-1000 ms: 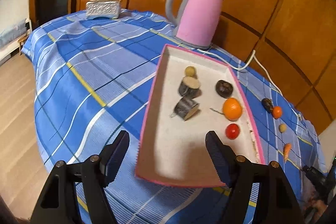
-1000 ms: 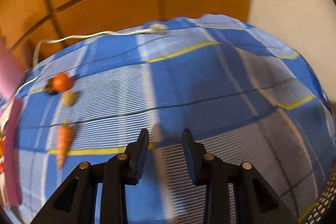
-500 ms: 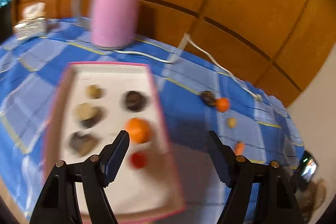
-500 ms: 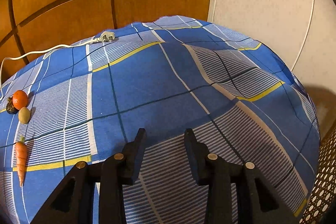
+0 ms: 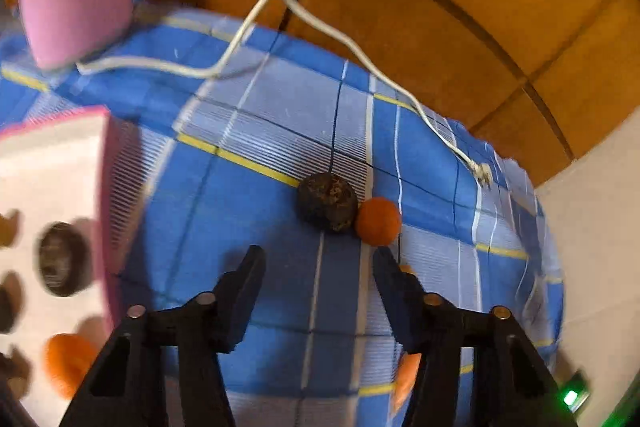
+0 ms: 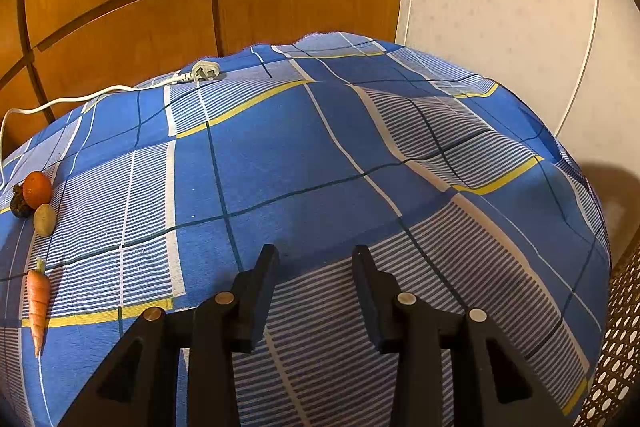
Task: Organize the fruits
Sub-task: 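Reach the left tool to the dark lumpy fruit and grasp it, then carry the dark lumpy fruit into the tray and open the left tool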
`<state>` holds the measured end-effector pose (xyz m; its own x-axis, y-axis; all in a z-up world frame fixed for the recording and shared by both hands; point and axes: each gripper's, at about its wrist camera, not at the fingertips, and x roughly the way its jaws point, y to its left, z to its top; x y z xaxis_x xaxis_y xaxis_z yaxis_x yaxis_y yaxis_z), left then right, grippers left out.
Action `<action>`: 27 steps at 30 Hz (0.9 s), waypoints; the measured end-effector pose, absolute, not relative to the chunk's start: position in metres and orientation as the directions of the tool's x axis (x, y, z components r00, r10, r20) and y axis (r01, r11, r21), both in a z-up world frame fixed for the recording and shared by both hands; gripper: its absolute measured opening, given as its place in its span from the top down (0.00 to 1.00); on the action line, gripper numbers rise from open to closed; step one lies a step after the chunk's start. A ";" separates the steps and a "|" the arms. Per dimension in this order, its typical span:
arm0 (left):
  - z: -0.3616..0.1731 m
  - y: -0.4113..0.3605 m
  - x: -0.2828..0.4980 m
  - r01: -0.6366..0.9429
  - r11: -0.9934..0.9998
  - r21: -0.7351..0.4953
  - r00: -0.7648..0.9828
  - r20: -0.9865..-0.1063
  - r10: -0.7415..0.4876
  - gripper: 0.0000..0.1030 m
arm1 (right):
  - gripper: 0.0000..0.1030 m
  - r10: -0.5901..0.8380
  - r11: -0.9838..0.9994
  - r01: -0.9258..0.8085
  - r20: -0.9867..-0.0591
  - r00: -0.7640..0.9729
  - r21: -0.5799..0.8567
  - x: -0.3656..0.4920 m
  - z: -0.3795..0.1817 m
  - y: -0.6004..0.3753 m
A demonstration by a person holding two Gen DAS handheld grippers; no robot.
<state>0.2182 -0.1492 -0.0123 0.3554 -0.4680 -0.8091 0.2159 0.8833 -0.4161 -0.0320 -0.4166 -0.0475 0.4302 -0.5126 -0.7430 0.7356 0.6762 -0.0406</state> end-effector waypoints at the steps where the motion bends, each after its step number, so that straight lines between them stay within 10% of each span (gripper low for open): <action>1: -0.016 -0.151 0.224 0.196 0.882 -0.428 0.347 -0.811 -0.471 0.50 | 0.62 -0.513 0.676 0.736 -0.743 0.430 -0.040 -0.032 -0.047 -0.417; 16: -0.041 -0.200 0.275 0.190 0.916 -0.354 0.337 -0.853 -0.399 0.48 | 0.61 -0.515 0.676 0.736 -0.742 0.429 -0.043 -0.031 -0.047 -0.416; 27: -0.033 -0.180 0.252 0.276 0.890 -0.362 0.356 -0.822 -0.445 0.67 | 0.61 -0.517 0.676 0.736 -0.741 0.429 -0.045 -0.031 -0.047 -0.417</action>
<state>0.2518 -0.1804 -0.0334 0.3557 -0.4445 -0.8221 0.2760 0.8904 -0.3620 -0.0311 -0.4170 -0.0472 0.4288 -0.5166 -0.7411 0.7359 0.6755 -0.0451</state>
